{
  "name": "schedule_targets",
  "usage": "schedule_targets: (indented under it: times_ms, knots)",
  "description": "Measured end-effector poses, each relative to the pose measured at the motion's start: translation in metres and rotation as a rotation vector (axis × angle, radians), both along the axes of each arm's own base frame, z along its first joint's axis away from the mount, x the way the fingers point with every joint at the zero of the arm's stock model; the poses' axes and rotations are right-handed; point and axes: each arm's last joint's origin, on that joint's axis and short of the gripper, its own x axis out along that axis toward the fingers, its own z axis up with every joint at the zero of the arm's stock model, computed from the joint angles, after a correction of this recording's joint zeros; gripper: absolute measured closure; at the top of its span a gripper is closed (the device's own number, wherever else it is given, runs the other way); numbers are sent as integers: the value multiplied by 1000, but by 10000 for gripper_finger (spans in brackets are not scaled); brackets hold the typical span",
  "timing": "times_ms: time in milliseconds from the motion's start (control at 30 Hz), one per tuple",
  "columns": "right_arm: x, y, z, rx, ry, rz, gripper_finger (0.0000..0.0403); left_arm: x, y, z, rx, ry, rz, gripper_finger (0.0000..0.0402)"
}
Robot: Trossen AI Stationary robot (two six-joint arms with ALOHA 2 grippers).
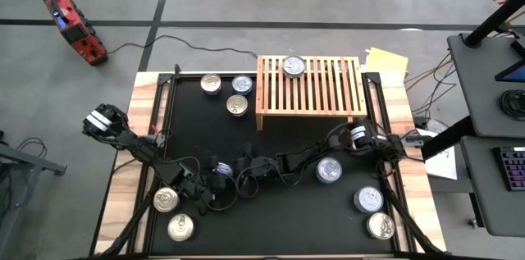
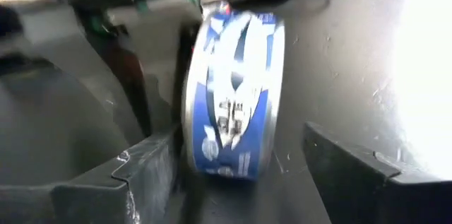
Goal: Stack canned seafood by type on shelf
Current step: Put the blue tuna can on the shelf
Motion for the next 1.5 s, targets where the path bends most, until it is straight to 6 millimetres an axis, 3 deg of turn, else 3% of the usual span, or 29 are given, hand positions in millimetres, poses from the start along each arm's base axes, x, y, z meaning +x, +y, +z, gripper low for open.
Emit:
schedule_targets:
  times_ms: [267, 500, 767, 933, 1200, 1500]
  knots:
    - [7, 0, -1, -33, -12, -28, 180, 1, -2, 1, -32, -8, -5, 400]
    - [6, 0, -2, -38, -1, -37, 267, 3, -5, 4, -73, -1, -14, 400]
    - [-5, -3, 24, -60, 139, -68, 273, 16, -18, 32, -52, 38, -95, 400]
    - [-25, -6, 54, -114, 261, -113, 273, 24, -28, 55, 36, 56, -168, 400]
    - [-76, -12, 96, -83, 241, -142, 273, 19, -46, 83, 216, -22, -254, 400]
    - [-133, -29, 107, 126, 38, -139, 273, -1, -39, 119, 328, -177, -303, 400]
